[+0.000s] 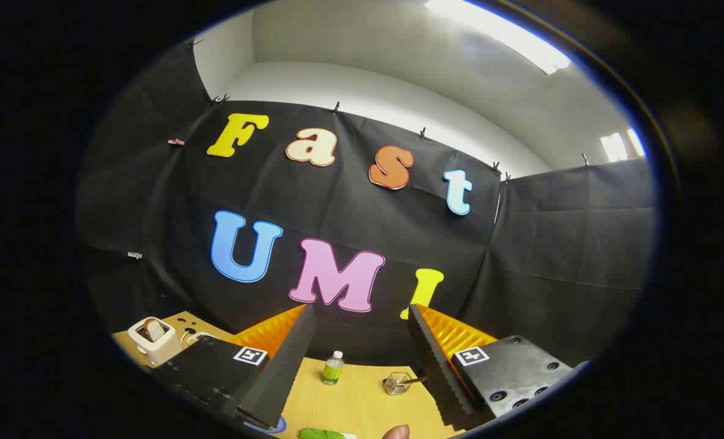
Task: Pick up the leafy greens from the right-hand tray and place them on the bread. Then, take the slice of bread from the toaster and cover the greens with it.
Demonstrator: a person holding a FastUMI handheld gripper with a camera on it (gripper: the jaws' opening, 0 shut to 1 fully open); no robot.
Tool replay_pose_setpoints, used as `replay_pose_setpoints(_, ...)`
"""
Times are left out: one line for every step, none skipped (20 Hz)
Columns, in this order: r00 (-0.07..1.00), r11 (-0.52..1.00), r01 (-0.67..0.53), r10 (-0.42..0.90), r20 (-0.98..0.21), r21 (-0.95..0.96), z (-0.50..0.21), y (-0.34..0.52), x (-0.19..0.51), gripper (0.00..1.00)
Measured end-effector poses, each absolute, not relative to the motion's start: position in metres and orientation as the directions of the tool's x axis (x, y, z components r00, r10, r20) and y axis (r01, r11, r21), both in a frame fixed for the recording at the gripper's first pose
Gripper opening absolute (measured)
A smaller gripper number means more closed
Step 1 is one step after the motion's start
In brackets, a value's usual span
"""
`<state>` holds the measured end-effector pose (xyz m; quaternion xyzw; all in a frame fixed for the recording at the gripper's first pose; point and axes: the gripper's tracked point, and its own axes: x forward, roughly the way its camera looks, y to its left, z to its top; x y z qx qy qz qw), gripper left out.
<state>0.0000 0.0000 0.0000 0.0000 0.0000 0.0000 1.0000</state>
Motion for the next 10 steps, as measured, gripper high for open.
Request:
replay_pose_setpoints(1.0,1.0,-0.001,0.001,-0.001,0.002,-0.001,0.001,0.0,0.95)
replay_pose_setpoints(1.0,1.0,-0.003,0.003,-0.004,0.0,-0.002,0.002,0.0,0.95)
replay_pose_setpoints(1.0,1.0,-0.003,0.003,-0.007,-0.003,-0.004,0.003,0.001,0.95)
replay_pose_setpoints(1.0,1.0,-0.005,0.005,-0.011,-0.006,-0.005,0.005,0.001,0.95)
replay_pose_setpoints(1.0,1.0,-0.009,0.009,-0.015,-0.006,-0.006,0.008,0.001,0.95)
replay_pose_setpoints(1.0,1.0,-0.012,0.012,-0.017,-0.006,-0.008,0.01,0.0,0.95)
replay_pose_setpoints(1.0,1.0,-0.013,0.013,-0.018,-0.006,-0.007,0.011,0.001,0.95)
replay_pose_setpoints(1.0,1.0,-0.015,0.015,-0.019,-0.007,-0.007,0.012,0.001,0.95)
replay_pose_setpoints(1.0,1.0,-0.016,0.016,-0.02,-0.009,-0.007,0.013,0.001,0.95)
replay_pose_setpoints(1.0,1.0,-0.017,0.016,-0.02,-0.008,-0.007,0.013,0.001,0.95)
